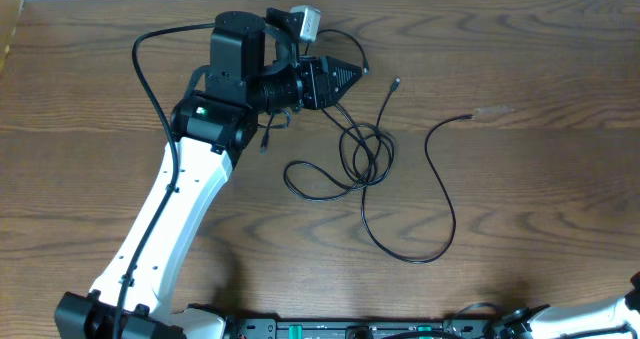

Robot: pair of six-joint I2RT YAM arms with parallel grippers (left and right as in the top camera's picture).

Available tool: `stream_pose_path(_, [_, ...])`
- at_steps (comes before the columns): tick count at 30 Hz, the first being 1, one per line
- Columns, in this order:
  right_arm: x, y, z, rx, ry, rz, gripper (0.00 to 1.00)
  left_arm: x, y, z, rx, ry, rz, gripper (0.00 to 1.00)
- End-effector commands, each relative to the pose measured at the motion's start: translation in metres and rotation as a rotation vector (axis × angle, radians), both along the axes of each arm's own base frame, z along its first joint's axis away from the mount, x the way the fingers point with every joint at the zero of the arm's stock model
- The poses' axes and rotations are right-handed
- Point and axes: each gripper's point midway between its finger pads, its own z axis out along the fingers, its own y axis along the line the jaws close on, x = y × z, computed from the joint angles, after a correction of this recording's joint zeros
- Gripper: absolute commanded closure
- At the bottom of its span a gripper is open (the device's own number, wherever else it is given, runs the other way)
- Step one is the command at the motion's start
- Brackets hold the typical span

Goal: Untangle cables

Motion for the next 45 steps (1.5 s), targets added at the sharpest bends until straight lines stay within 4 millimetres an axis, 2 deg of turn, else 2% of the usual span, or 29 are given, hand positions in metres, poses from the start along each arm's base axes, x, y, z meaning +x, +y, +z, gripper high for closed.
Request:
stream_pose_path(1, [-0.001, 0.003, 0.017, -0.034, -0.032, -0.023, 0.92, -0.008, -0.004, 0.013, -0.032, -0.013, -0.035, 0.54])
stream_pose_path(3, [-0.003, 0.003, 0.016, -0.035, -0.027, -0.028, 0.92, -0.008, -0.004, 0.013, -0.032, -0.013, -0.035, 0.54])
stream_pose_path(5, [-0.003, 0.003, 0.016, -0.033, -0.027, -0.029, 0.83, -0.008, -0.004, 0.013, -0.032, -0.013, -0.036, 0.54])
stream_pose_path(11, [0.000, 0.004, 0.014, -0.023, -0.034, -0.023, 0.83, -0.010, -0.004, 0.015, -0.038, -0.011, -0.036, 0.54])
stream_pose_path(13, [0.001, 0.006, 0.012, -0.011, -0.040, -0.016, 0.81, -0.010, -0.004, 0.017, -0.040, -0.015, -0.037, 0.54])
stream_pose_path(14, [0.006, 0.008, 0.011, 0.002, -0.057, 0.010, 0.72, -0.011, -0.004, 0.018, -0.040, -0.017, -0.037, 0.54])
stream_pose_path(16, [0.021, 0.014, 0.011, 0.027, -0.104, 0.096, 0.45, -0.011, -0.004, 0.018, -0.040, -0.018, -0.036, 0.54])
stream_pose_path(17, [0.034, 0.019, 0.013, 0.036, -0.143, 0.177, 0.33, -0.011, -0.004, 0.018, -0.039, -0.019, -0.036, 0.54])
stream_pose_path(18, [0.047, 0.023, 0.016, 0.040, -0.180, 0.251, 0.28, -0.011, -0.003, 0.018, -0.037, -0.025, -0.038, 0.54])
stream_pose_path(20, [0.082, 0.042, 0.026, 0.034, -0.271, 0.493, 0.28, -0.009, -0.002, 0.018, -0.026, -0.041, -0.034, 0.54])
stream_pose_path(24, [0.128, 0.089, 0.037, 0.036, -0.354, 0.819, 0.19, 0.000, 0.009, 0.019, 0.003, -0.061, 0.039, 0.54])
stream_pose_path(26, [0.146, 0.110, 0.036, 0.026, -0.335, 0.922, 0.10, 0.006, 0.020, 0.019, 0.031, -0.071, 0.100, 0.54])
stream_pose_path(29, [0.169, 0.142, 0.035, 0.036, -0.320, 1.022, 0.09, 0.013, 0.043, 0.012, 0.110, -0.058, 0.230, 0.54])
stream_pose_path(31, [0.180, 0.160, 0.030, 0.037, -0.271, 1.061, 0.09, 0.011, 0.056, 0.009, 0.156, -0.056, 0.268, 0.53])
stream_pose_path(37, [0.201, 0.214, 0.028, 0.025, -0.195, 1.181, 0.14, -0.001, 0.085, 0.006, 0.221, -0.038, 0.309, 0.53])
stream_pose_path(41, [0.199, 0.240, 0.038, -0.070, -0.158, 1.199, 0.18, -0.005, 0.104, 0.002, 0.246, -0.003, 0.359, 0.54])
stream_pose_path(43, [0.196, 0.253, 0.047, -0.146, -0.186, 1.199, 0.17, -0.007, 0.109, 0.001, 0.250, 0.007, 0.369, 0.54])
stream_pose_path(45, [0.188, 0.267, 0.046, -0.215, -0.218, 1.207, 0.14, -0.009, 0.110, 0.001, 0.262, 0.001, 0.363, 0.54])
